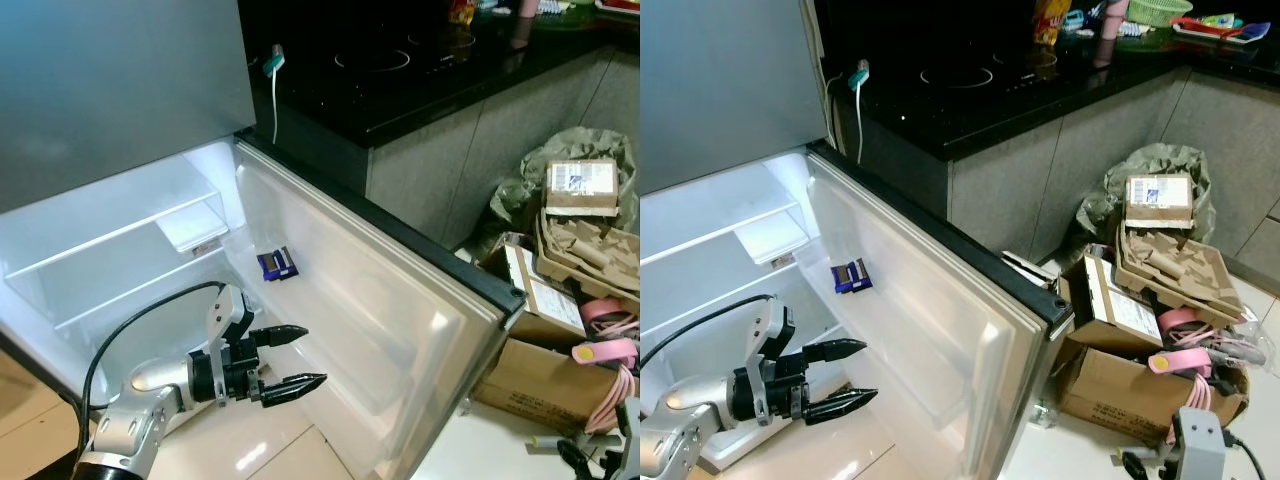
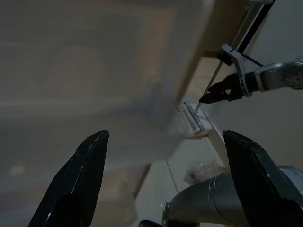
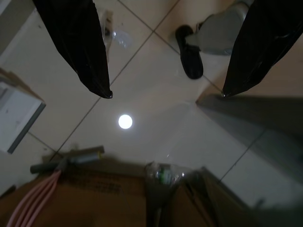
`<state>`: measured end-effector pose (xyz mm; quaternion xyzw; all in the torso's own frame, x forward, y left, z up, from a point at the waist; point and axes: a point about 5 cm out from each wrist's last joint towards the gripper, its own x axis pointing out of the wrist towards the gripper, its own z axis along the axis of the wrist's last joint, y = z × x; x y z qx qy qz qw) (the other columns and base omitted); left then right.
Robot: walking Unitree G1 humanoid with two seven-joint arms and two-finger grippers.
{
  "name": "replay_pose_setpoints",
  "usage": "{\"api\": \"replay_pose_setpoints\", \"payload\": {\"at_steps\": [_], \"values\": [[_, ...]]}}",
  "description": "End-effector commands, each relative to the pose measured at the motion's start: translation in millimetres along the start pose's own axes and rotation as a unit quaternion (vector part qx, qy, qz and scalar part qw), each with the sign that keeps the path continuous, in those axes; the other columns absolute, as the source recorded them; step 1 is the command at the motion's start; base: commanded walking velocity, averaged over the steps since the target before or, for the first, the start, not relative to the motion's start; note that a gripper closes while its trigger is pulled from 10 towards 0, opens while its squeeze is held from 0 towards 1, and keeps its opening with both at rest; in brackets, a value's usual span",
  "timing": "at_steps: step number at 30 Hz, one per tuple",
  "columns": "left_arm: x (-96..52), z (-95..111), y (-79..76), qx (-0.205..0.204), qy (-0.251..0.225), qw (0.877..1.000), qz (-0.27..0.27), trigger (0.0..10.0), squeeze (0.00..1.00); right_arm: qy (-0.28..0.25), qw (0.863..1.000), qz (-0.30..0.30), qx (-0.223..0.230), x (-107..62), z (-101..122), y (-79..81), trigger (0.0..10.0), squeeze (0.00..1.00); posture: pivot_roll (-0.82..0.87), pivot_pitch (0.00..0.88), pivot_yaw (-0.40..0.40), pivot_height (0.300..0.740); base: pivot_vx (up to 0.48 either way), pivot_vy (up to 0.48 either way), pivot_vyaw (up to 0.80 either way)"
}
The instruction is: Restocking fridge
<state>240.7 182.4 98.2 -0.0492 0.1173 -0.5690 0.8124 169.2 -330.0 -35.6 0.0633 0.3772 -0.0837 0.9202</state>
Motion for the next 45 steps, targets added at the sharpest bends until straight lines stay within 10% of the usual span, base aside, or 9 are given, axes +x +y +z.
{"api": "replay_pose_setpoints", "payload": {"at_steps": [1,14,18,19,25,38,45], "values": [[4.2,-9,-1.4,-0.008,0.008,1.000,0.000,10.0,0.00,0.015,1.000,-0.003,-0.006,-0.4,-7,1.7,10.0,0.00,-0.01,0.000,-0.017,0.740,-0.386,0.000,0.00],[-19.5,-74,13.7,-0.151,0.005,0.980,0.133,10.0,0.00,0.093,0.994,0.014,-0.059,-1.6,-52,28.0,10.0,0.00,-0.01,0.000,-0.014,0.740,-0.088,0.000,0.00],[-32.1,-102,14.0,-0.212,0.012,0.956,0.204,10.0,0.00,0.104,0.992,0.020,-0.066,-2.7,-59,32.1,10.0,0.00,-0.02,0.000,-0.012,0.740,0.000,0.000,0.00],[-40.5,-126,6.9,-0.257,0.022,0.933,0.252,10.0,0.00,0.106,0.992,0.022,-0.068,-2.7,-61,33.4,10.0,0.00,-0.02,0.000,-0.013,0.740,0.000,0.000,0.00],[-48.0,-150,-3.8,-0.297,0.038,0.905,0.303,10.0,0.00,0.106,0.991,0.022,-0.076,-2.3,-61,34.5,10.0,0.00,-0.02,0.000,-0.016,0.740,0.000,0.000,0.00],[-56.1,-217,-58.0,-0.399,0.136,0.790,0.445,10.0,0.00,0.130,0.987,0.010,-0.091,2.0,-68,48.7,10.0,0.00,-0.02,0.000,-0.022,0.740,0.000,0.000,0.04],[-40.6,-223,-65.2,-0.401,0.147,0.784,0.451,10.0,0.00,0.152,0.985,0.016,-0.083,-0.2,-83,60.1,10.0,0.00,-0.01,0.000,-0.038,0.740,0.000,0.000,0.71]]}}
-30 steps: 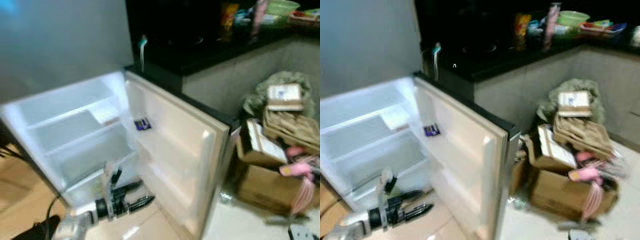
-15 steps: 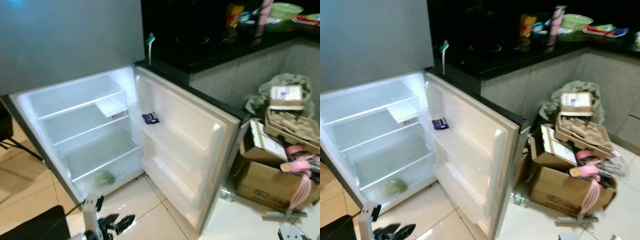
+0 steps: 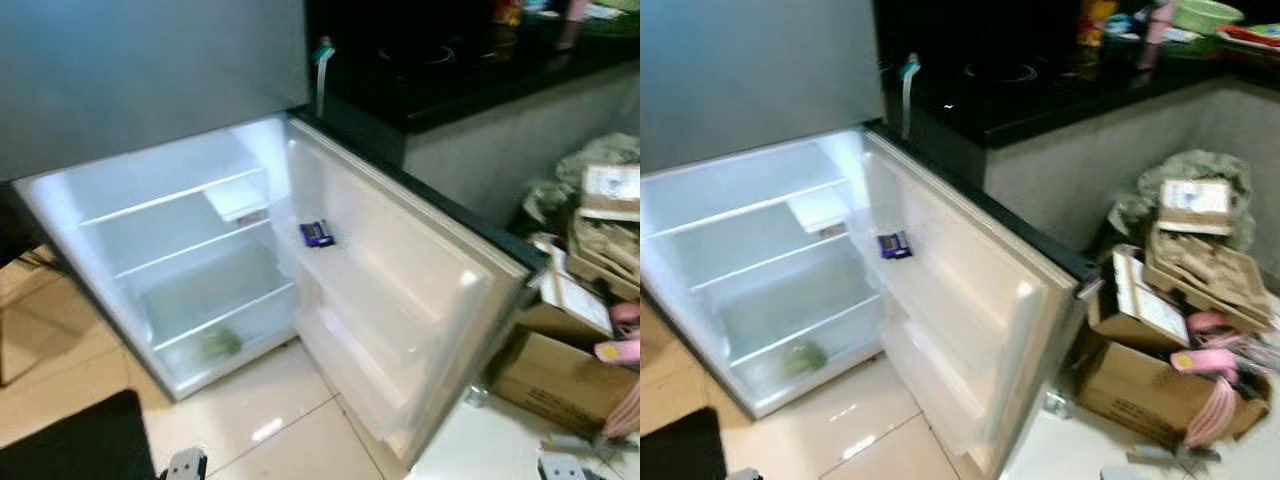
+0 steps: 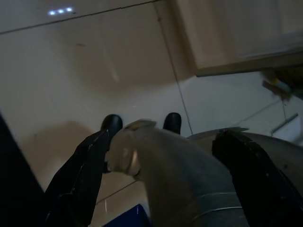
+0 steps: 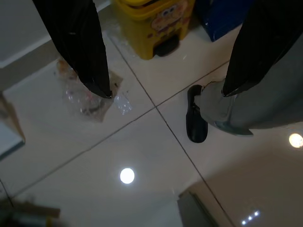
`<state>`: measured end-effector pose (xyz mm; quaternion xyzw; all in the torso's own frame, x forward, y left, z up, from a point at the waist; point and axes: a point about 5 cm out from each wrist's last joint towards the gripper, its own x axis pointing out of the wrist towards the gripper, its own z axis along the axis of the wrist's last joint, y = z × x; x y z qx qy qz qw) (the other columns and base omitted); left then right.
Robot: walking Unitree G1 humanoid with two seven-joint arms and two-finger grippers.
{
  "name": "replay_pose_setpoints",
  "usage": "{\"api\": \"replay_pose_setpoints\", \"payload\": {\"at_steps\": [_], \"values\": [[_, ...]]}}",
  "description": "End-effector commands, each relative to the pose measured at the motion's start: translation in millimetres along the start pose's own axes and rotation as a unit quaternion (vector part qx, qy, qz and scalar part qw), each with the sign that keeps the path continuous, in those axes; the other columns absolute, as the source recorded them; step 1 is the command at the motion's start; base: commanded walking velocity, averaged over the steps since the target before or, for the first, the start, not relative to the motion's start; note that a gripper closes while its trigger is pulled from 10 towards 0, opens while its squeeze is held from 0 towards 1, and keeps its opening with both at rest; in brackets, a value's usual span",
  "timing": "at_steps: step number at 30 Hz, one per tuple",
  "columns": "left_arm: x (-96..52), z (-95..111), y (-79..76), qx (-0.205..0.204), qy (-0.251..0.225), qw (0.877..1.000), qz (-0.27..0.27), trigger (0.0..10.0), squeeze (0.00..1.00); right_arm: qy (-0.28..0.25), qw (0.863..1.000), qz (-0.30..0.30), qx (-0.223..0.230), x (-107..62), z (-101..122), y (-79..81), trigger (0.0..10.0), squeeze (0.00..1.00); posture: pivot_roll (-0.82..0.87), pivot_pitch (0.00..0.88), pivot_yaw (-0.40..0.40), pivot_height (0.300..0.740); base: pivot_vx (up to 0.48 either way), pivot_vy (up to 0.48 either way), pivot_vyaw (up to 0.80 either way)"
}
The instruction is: Restocking fridge
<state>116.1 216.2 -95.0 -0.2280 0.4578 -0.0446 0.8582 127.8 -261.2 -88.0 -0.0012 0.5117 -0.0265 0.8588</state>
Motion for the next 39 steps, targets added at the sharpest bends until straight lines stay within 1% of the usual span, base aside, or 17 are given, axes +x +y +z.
{"api": "replay_pose_setpoints", "payload": {"at_steps": [1,4,7,8,17,23,25,27,28,29,31,32,33,36,38,39], "values": [[2.3,-6,-4.2,-0.003,0.003,1.000,0.005,10.0,0.00,0.007,1.000,0.003,0.005,0.7,-4,4.7,10.0,0.00,-0.01,0.000,-0.038,0.740,0.000,0.000,0.71],[3.7,-5,-5.5,0.003,0.001,1.000,0.009,10.0,0.00,0.011,1.000,0.001,0.004,0.9,-7,6.6,10.0,0.00,-0.01,0.000,-0.038,0.740,0.000,0.000,0.24],[6.7,-2,-8.9,0.014,0.001,1.000,0.007,10.0,0.00,0.027,1.000,-0.011,0.010,0.2,-15,8.7,10.0,0.00,-0.01,0.000,-0.036,0.740,0.000,0.000,0.00],[8.2,-2,-11.0,0.025,0.007,1.000,0.003,10.0,0.00,0.029,0.999,-0.012,0.014,0.3,-16,9.4,10.0,0.00,-0.01,0.000,-0.033,0.740,0.000,-0.469,0.00],[10.7,-3,-14.2,0.021,0.010,1.000,0.006,10.0,0.00,0.033,0.999,-0.022,0.021,0.5,-16,8.6,10.0,0.00,-0.01,0.000,-0.029,0.740,0.000,-0.470,0.00],[11.4,-5,-15.2,0.019,0.011,1.000,0.011,10.0,0.00,0.028,0.999,-0.026,0.012,0.4,-14,6.2,10.0,0.00,-0.01,0.000,-0.033,0.740,0.000,0.000,0.00],[11.4,-6,-15.6,0.023,0.015,1.000,0.011,10.0,0.00,0.017,0.999,-0.035,0.015,0.0,-8,0.5,10.0,0.00,-0.01,0.000,-0.034,0.740,0.000,0.000,0.00],[11.5,-6,-15.8,0.023,0.015,1.000,0.010,10.0,0.00,0.012,0.999,-0.038,0.016,-0.1,-5,-1.7,10.0,0.00,-0.01,0.000,-0.034,0.740,0.000,0.000,0.00],[11.5,-6,-16.0,0.025,0.017,0.999,0.010,10.0,0.00,0.001,0.999,-0.042,0.017,-0.4,1,-6.1,10.0,0.00,-0.01,0.000,-0.041,0.740,0.000,0.000,0.00],[11.5,-6,-16.0,0.025,0.017,0.999,0.010,10.0,0.00,0.001,0.999,-0.042,0.017,-0.4,1,-6.1,10.0,0.00,-0.01,0.000,-0.041,0.740,0.000,0.000,0.00],[11.6,-7,-16.0,0.028,0.019,0.999,0.009,10.0,0.00,-0.020,0.999,-0.046,0.013,-0.8,13,-12.4,10.0,0.00,-0.02,0.000,-0.041,0.740,0.000,0.000,0.00],[11.6,-7,-16.0,0.028,0.019,0.999,0.009,10.0,0.00,-0.020,0.999,-0.046,0.013,-0.8,13,-12.4,10.0,0.00,-0.02,0.000,-0.041,0.740,0.000,0.000,0.00],[11.8,-5,-16.4,0.032,0.017,0.999,0.007,10.0,0.00,-0.028,0.998,-0.049,0.014,-1.1,18,-15.3,10.0,0.00,-0.02,0.000,-0.042,0.740,0.000,0.000,0.00],[12.7,-4,-17.6,0.036,0.017,0.999,0.002,10.0,0.00,-0.040,0.997,-0.057,0.015,-1.7,26,-20.3,10.0,0.00,-0.02,0.000,-0.043,0.740,0.000,-0.469,0.00],[13.4,-3,-17.4,0.041,0.015,0.999,0.013,10.0,0.00,-0.053,0.997,-0.062,0.017,-1.8,33,-22.4,10.0,0.00,-0.01,0.000,-0.045,0.740,0.000,-0.471,0.00],[13.4,-3,-17.4,0.041,0.015,0.999,0.013,10.0,0.00,-0.053,0.997,-0.062,0.017,-1.8,33,-22.4,10.0,0.00,-0.01,0.000,-0.045,0.740,0.000,-0.472,0.00]]}}
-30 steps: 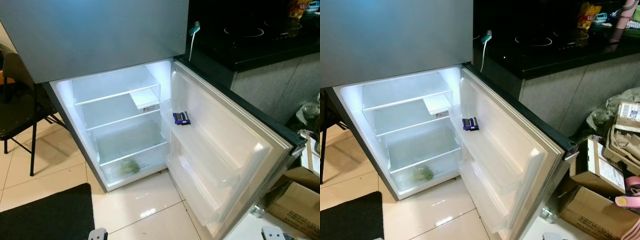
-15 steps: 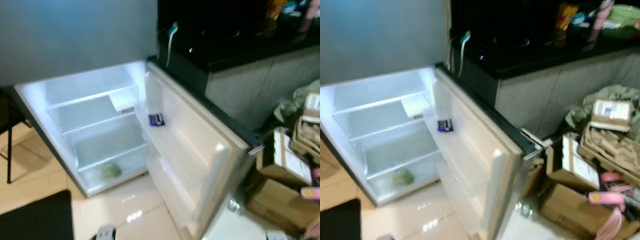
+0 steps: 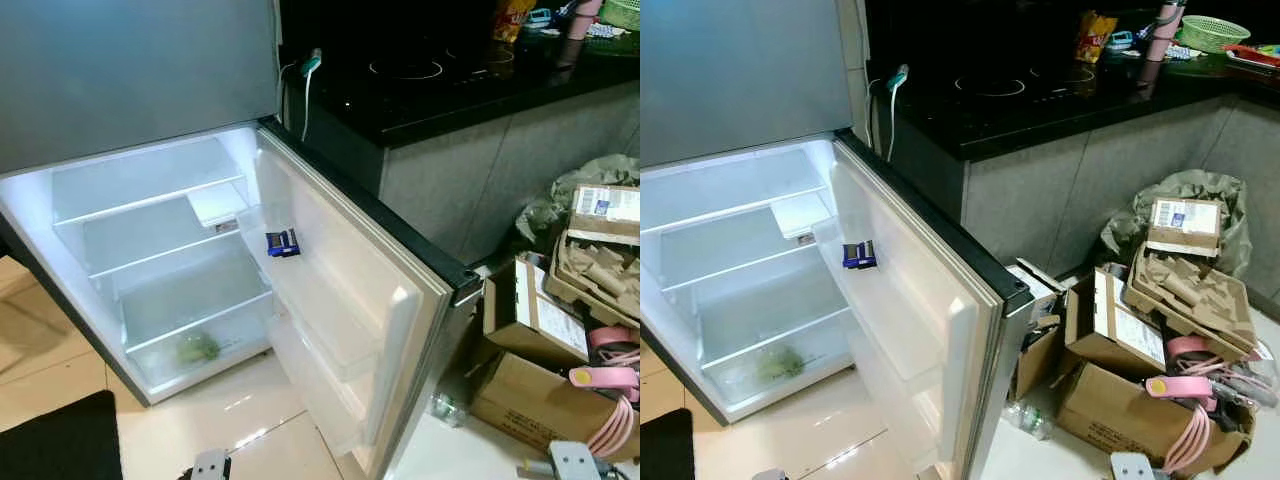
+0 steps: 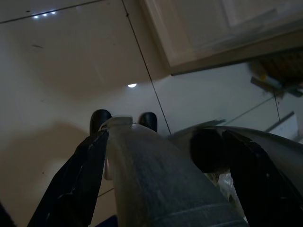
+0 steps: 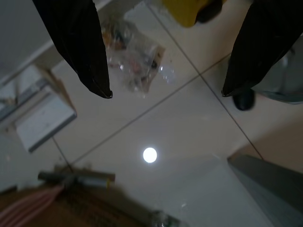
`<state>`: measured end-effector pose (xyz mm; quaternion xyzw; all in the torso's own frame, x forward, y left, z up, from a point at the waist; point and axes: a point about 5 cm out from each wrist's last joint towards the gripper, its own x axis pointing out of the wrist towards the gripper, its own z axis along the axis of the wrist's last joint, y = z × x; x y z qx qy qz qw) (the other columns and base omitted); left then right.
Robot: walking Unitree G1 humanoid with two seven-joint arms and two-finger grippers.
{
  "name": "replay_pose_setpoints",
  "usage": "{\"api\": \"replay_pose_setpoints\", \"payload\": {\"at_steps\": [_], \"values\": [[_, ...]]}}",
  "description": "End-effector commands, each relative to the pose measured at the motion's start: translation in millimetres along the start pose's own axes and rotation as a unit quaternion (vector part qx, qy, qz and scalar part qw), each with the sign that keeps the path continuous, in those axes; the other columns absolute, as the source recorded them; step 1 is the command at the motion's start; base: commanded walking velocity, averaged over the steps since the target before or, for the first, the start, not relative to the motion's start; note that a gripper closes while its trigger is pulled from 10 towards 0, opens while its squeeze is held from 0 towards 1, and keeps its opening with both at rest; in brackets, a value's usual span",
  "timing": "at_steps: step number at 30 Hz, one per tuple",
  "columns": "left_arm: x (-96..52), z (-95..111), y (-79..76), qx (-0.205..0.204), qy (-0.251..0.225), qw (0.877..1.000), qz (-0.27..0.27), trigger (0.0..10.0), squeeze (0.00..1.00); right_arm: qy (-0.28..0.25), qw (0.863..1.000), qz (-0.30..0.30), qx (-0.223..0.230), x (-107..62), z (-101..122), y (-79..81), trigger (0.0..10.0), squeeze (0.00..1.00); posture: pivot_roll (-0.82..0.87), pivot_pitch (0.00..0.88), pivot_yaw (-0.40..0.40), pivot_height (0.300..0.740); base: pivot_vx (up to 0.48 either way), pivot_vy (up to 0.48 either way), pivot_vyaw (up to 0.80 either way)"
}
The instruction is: Restocking fridge
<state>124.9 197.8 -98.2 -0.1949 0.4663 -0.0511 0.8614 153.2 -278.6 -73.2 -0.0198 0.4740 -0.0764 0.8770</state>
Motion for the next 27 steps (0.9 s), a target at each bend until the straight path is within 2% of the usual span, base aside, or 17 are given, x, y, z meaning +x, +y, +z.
{"api": "replay_pose_setpoints", "payload": {"at_steps": [1,3,5,6,7,11,12,14,15,16,17,20,24,27], "values": [[0.6,-2,-0.6,0.013,0.005,1.000,0.010,10.0,0.00,-0.017,1.000,-0.011,0.007,-0.5,6,-5.8,10.0,0.00,-0.01,0.000,-0.045,0.740,0.000,-0.469,0.00],[0.8,-3,-1.1,0.005,0.004,1.000,0.011,10.0,0.00,-0.030,0.999,-0.009,0.013,0.0,11,-5.7,10.0,0.00,-0.01,0.000,-0.046,0.740,0.000,0.000,0.00],[1.0,-5,-2.6,0.005,0.009,1.000,0.008,10.0,0.00,-0.074,0.996,-0.005,0.049,0.5,28,-8.0,10.0,0.00,-0.01,0.000,-0.045,0.740,0.000,0.000,0.00],[1.0,-5,-2.6,0.005,0.009,1.000,0.008,10.0,0.00,-0.074,0.996,-0.005,0.049,0.5,28,-8.0,10.0,0.00,-0.01,0.000,-0.045,0.740,0.000,0.000,0.00],[0.9,-8,-3.4,0.006,0.015,1.000,0.006,10.0,0.00,-0.109,0.991,0.011,0.075,0.4,43,-8.6,10.0,0.00,-0.02,0.000,-0.042,0.740,0.000,0.000,0.00],[0.3,-12,-4.5,0.014,0.025,1.000,-0.001,10.0,0.00,-0.177,0.973,0.106,0.100,-0.7,75,2.2,10.0,0.00,-0.02,0.000,-0.041,0.740,0.000,0.000,0.00],[0.3,-12,-4.5,0.014,0.025,1.000,-0.001,10.0,0.00,-0.177,0.973,0.106,0.100,-0.7,75,2.2,10.0,0.00,-0.02,0.000,-0.041,0.740,0.000,0.000,0.00],[0.3,-12,-4.7,0.015,0.026,1.000,-0.002,10.0,0.00,-0.217,0.960,0.150,0.096,-3.6,94,6.7,10.0,0.00,-0.02,0.000,-0.041,0.740,0.000,0.000,0.00],[0.3,-12,-4.7,0.015,0.026,1.000,-0.002,10.0,0.00,-0.217,0.960,0.150,0.096,-3.6,94,6.7,10.0,0.00,-0.02,0.000,-0.041,0.740,0.000,0.000,0.00],[0.5,-13,-5.2,0.017,0.027,0.999,-0.004,10.0,0.00,-0.255,0.946,0.177,0.095,-7.2,113,8.4,10.0,0.00,-0.02,0.000,-0.041,0.740,0.000,0.000,0.60],[0.5,-13,-5.2,0.017,0.027,0.999,-0.004,10.0,0.00,-0.255,0.946,0.177,0.095,-7.2,113,8.4,10.0,0.00,-0.02,0.000,-0.041,0.740,0.000,0.000,0.60],[1.2,-13,-6.9,0.021,0.030,0.999,-0.008,10.0,0.00,-0.304,0.921,0.196,0.143,-12.3,136,5.7,10.0,0.00,-0.02,0.000,-0.042,0.740,0.000,0.000,0.71],[2.1,-13,-9.0,0.028,0.032,0.999,-0.016,10.0,0.00,-0.321,0.908,0.202,0.176,-14.2,142,2.5,10.0,0.00,-0.01,0.000,-0.042,0.740,0.000,0.000,0.71],[2.1,-13,-9.4,0.030,0.034,0.999,-0.017,10.0,0.00,-0.322,0.907,0.203,0.180,-14.1,142,3.2,10.0,0.00,-0.01,0.000,-0.042,0.740,0.000,0.000,0.71]]}}
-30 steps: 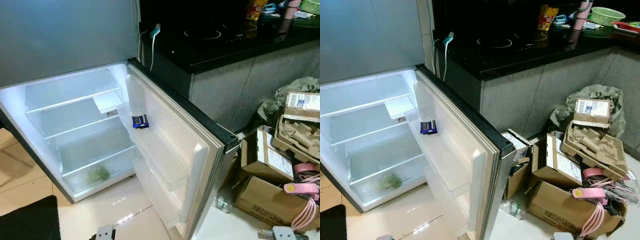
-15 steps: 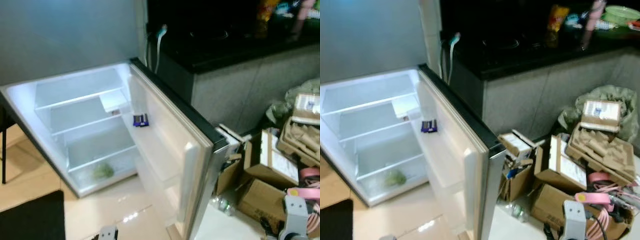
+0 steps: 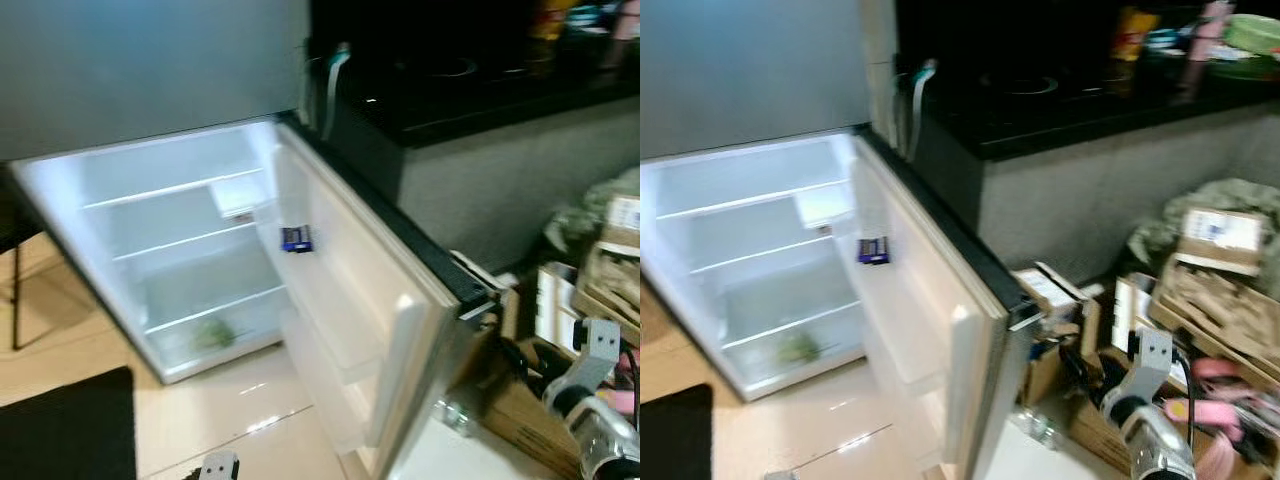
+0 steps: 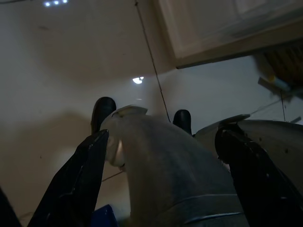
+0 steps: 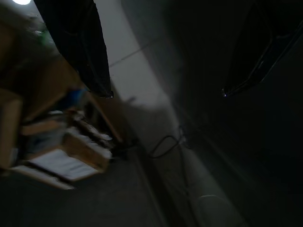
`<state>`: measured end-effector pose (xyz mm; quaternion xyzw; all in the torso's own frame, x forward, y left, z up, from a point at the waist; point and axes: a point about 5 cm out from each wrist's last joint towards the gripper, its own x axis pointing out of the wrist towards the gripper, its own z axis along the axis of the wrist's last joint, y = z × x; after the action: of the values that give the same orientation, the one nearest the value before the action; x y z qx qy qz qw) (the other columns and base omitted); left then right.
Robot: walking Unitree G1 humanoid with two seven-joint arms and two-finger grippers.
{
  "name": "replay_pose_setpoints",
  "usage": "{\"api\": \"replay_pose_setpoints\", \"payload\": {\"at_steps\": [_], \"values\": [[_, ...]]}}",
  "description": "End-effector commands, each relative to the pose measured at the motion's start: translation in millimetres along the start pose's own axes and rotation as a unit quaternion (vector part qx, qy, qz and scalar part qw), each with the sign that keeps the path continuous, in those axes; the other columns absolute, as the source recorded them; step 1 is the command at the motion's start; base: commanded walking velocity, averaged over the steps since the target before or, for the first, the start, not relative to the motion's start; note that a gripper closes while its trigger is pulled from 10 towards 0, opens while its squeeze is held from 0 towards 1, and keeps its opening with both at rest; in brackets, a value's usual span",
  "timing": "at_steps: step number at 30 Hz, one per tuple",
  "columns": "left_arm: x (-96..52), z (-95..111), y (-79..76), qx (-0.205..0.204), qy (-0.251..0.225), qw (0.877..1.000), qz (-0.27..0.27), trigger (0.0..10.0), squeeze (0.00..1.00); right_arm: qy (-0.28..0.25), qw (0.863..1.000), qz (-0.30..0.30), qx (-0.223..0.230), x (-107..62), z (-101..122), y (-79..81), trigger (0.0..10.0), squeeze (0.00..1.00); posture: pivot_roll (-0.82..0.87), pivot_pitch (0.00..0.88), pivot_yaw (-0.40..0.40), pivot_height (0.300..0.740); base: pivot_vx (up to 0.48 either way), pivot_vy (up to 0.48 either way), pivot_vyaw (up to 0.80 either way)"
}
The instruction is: Restocking fridge
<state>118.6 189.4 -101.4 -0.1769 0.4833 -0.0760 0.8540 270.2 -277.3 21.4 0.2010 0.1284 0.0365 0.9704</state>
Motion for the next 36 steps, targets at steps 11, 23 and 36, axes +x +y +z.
{"api": "replay_pose_setpoints", "payload": {"at_steps": [11,23,36], "values": [[0.3,-12,-5.3,0.038,0.041,0.998,-0.018,10.0,0.00,0.053,0.998,0.027,0.002,-11.2,-27,2.5,10.0,0.00,-0.02,0.000,-0.041,0.740,0.000,0.000,0.71],[4.4,-2,-8.1,0.071,0.045,0.996,-0.021,10.0,0.00,0.157,0.986,-0.029,-0.043,-23.9,-59,-2.5,10.0,0.00,-0.01,0.000,-0.048,0.740,0.000,0.000,0.36],[1.6,48,12.4,0.034,-0.042,0.998,0.034,10.0,0.00,0.292,0.919,-0.262,-0.033,-104.8,-125,-38.2,10.0,0.00,-0.03,0.000,0.000,0.740,0.000,0.000,0.00]]}}
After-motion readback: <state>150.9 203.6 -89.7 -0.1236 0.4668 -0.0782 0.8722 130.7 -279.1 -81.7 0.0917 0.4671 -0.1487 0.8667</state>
